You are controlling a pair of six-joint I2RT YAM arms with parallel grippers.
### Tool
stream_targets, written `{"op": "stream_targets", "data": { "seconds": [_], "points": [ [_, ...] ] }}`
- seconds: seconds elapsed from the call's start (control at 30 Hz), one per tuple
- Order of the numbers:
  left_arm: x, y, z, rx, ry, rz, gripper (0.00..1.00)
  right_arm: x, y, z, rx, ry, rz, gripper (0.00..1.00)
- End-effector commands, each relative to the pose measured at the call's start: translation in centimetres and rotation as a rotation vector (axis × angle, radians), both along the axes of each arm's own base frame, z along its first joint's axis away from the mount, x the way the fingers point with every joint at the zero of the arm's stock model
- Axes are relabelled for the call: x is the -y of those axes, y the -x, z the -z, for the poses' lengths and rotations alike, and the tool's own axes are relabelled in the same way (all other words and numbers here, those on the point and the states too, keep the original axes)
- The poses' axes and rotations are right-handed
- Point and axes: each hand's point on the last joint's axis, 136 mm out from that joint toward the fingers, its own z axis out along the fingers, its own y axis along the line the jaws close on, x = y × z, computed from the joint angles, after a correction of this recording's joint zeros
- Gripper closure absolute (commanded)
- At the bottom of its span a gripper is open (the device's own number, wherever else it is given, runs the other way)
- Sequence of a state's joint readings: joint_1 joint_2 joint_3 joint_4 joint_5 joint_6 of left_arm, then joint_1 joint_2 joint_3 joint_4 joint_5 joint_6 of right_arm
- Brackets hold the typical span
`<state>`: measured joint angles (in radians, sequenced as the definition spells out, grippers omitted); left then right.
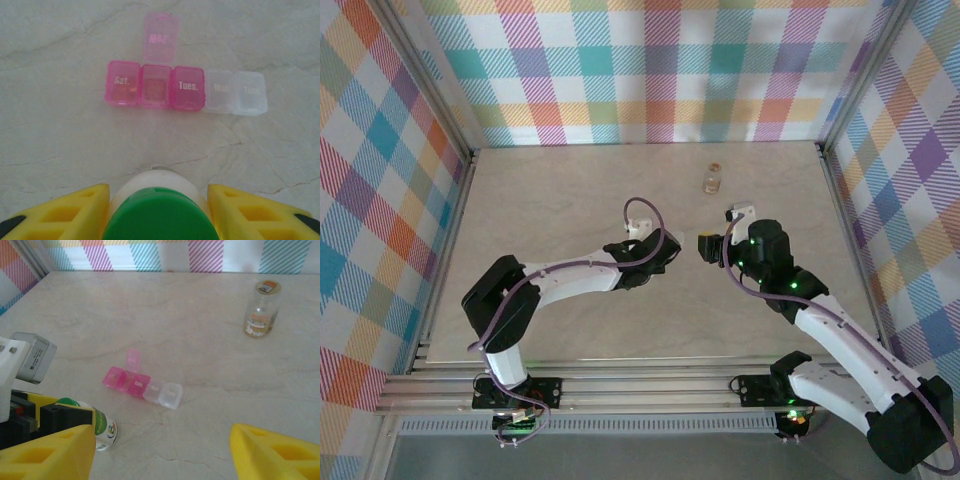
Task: Sort the pills into containers
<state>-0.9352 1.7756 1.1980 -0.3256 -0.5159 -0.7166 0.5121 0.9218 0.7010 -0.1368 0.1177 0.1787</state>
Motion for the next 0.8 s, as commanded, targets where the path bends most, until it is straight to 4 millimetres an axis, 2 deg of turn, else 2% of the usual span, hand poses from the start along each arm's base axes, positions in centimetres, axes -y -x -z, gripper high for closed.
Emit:
{"op": "stream_targets", "data": {
  "seconds": [0.0, 0.07, 0.13, 0.2, 0.27, 0.47, 0.6, 0.67, 0.77],
  "points": [
    [1.4, -0.6, -1.9, 0.051, 0.045, 0.006, 0.35, 0.3, -0.1, 0.3, -0.007, -0.003, 0.032, 0.29],
    [1.3, -0.6, -2.3, 0.060, 0.047, 0.014, 0.23, 0.4, -0.2, 0.4, -0.008, 0.002, 0.039, 0.28],
    [1.1, -0.5, -3.0, 0.073, 0.048, 0.020, 0.18, 0.5, -0.2, 0.4, -0.013, 0.004, 0.047, 0.28],
    [0.6, -0.3, -3.8, 0.089, 0.054, 0.020, 0.15, 0.5, -0.3, 0.5, -0.025, 0.007, 0.052, 0.28],
    [0.4, -0.6, -5.7, 0.141, 0.089, 0.020, 0.13, 0.4, -0.5, 0.7, -0.043, 0.013, 0.052, 0.28],
    [-2.7, -0.8, -9.5, 0.208, 0.128, 0.023, 0.10, -0.9, -1.0, 1.1, -0.094, -0.012, 0.021, 0.29],
    [-6.0, -0.4, -12.7, 0.310, 0.127, 0.009, 0.09, -2.3, -1.5, 1.7, -0.142, -0.032, -0.018, 0.29],
    [-8.7, -0.2, -13.5, 0.369, 0.092, -0.035, 0.08, -3.7, -1.5, 2.2, -0.185, -0.024, -0.059, 0.29],
    [-12.6, 0.3, -13.4, 0.418, 0.077, -0.088, 0.05, -6.4, -1.4, 3.2, -0.237, 0.002, -0.130, 0.29]
  ]
}}
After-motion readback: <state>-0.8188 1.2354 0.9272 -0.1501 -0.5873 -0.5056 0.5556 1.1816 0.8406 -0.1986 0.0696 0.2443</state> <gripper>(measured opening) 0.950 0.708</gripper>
